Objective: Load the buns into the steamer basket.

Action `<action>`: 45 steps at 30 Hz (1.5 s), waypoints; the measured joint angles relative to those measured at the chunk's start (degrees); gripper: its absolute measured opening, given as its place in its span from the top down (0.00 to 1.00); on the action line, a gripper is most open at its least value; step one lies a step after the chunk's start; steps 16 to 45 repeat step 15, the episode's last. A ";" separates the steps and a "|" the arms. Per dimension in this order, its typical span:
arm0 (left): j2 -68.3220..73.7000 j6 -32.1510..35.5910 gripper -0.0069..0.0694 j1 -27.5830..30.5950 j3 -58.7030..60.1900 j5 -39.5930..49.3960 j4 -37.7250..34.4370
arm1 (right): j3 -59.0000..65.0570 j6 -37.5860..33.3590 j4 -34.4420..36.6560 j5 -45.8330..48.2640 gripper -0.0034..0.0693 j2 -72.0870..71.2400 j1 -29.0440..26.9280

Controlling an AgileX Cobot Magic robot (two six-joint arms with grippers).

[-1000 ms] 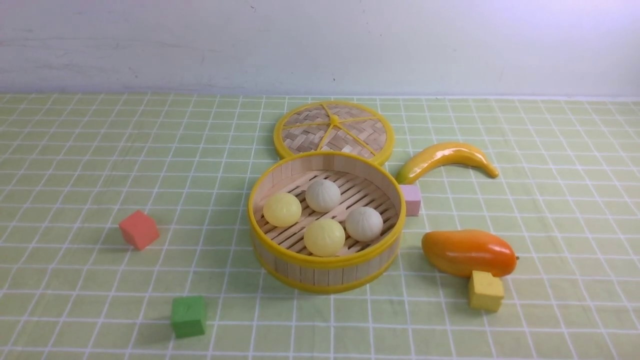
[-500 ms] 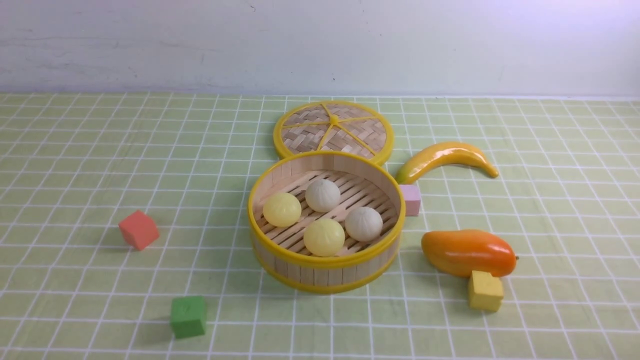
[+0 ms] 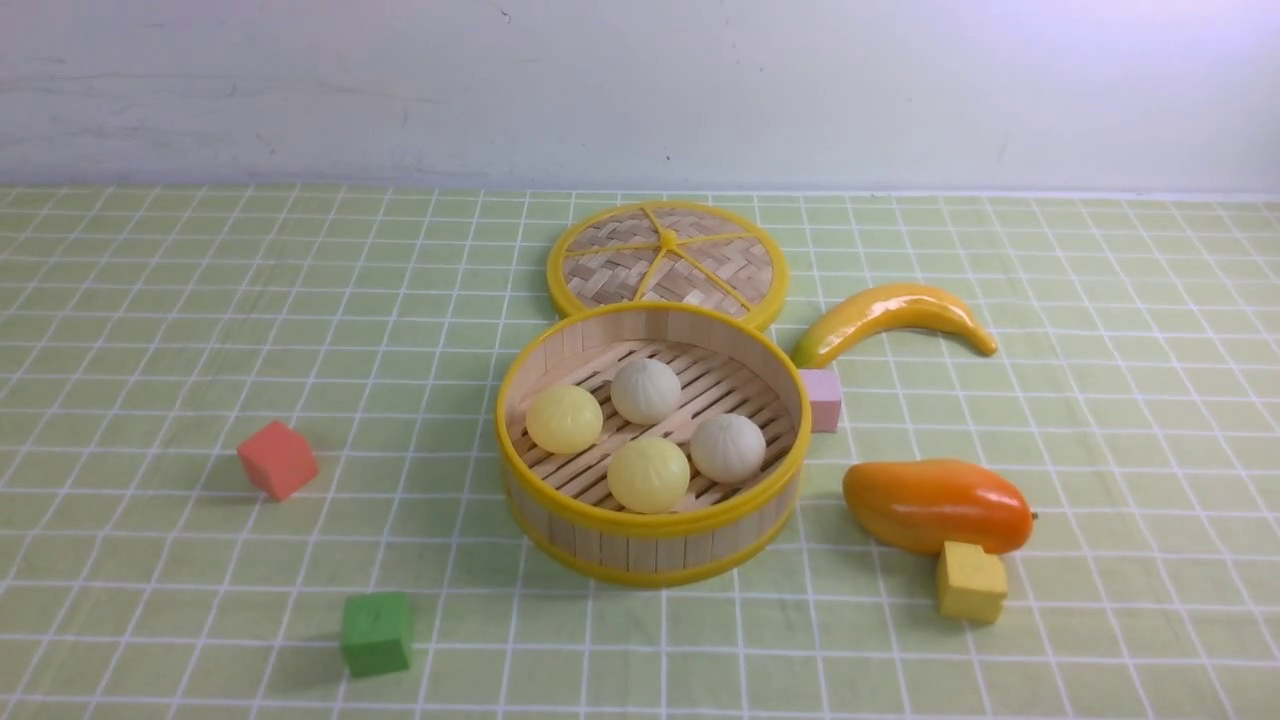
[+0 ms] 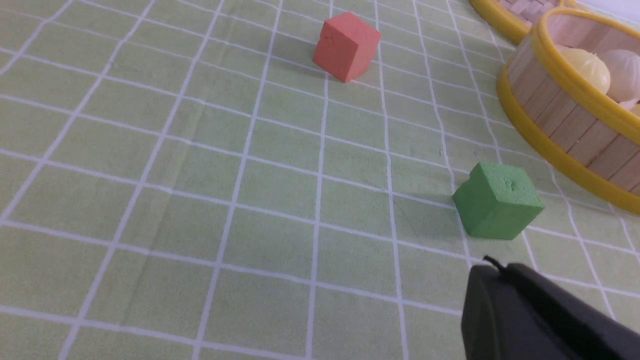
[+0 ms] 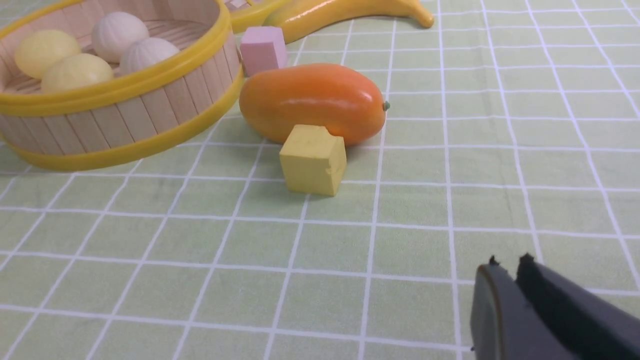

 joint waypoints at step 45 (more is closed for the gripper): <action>0.00 0.00 0.92 0.00 0.00 0.00 0.00 | 0.00 0.00 0.00 0.00 0.85 0.00 0.00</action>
